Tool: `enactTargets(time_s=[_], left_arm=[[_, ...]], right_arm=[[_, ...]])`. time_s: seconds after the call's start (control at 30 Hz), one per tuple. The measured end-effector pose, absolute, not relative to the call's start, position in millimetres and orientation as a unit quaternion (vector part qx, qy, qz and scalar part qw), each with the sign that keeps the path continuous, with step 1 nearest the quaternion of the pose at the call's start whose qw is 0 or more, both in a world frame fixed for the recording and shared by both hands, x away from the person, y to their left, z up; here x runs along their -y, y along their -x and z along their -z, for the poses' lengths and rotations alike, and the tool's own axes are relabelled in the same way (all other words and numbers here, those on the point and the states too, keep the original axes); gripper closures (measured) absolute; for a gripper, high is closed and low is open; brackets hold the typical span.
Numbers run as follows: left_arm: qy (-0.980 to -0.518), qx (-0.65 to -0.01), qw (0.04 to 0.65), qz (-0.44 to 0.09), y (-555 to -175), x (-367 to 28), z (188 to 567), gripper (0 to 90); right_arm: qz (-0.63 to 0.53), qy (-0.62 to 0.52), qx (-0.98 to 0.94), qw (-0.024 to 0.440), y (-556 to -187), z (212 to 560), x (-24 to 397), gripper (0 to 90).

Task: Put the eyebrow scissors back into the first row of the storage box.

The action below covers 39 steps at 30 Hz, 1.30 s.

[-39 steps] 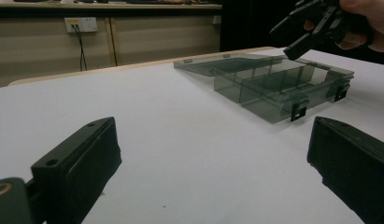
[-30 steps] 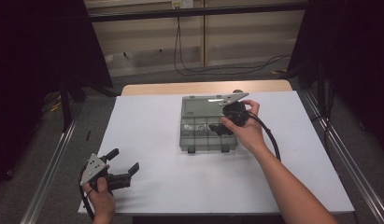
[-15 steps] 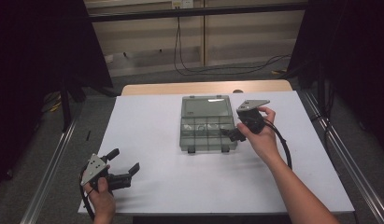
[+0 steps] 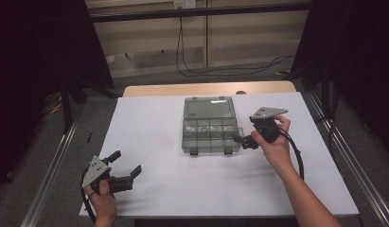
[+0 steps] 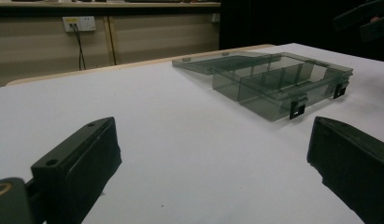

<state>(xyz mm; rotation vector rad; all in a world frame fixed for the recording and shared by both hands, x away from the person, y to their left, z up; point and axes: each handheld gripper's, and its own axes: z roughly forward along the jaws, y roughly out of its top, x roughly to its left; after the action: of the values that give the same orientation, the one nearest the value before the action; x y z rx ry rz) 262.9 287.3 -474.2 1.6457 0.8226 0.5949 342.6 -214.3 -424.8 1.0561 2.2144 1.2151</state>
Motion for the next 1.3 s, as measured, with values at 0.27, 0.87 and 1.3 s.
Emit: enactTargets(time_s=[0.27, 0.87, 1.3], left_arm=[[-0.702, -0.347, 0.568, -0.255, -263, -287, 474, 2.5], [-0.705, -0.348, 0.562, -0.256, -262, -287, 474, 2.5], [-0.704, -0.348, 0.564, -0.255, -262, -287, 474, 2.4]], right_arm=[[-0.441, -0.381, -0.786, 0.207, -328, 423, 228, 0.0], [-0.453, -0.397, -0.767, 0.221, -293, 430, 260, 0.0], [-0.462, -0.413, -0.75, 0.231, -271, 438, 283, 0.0]])
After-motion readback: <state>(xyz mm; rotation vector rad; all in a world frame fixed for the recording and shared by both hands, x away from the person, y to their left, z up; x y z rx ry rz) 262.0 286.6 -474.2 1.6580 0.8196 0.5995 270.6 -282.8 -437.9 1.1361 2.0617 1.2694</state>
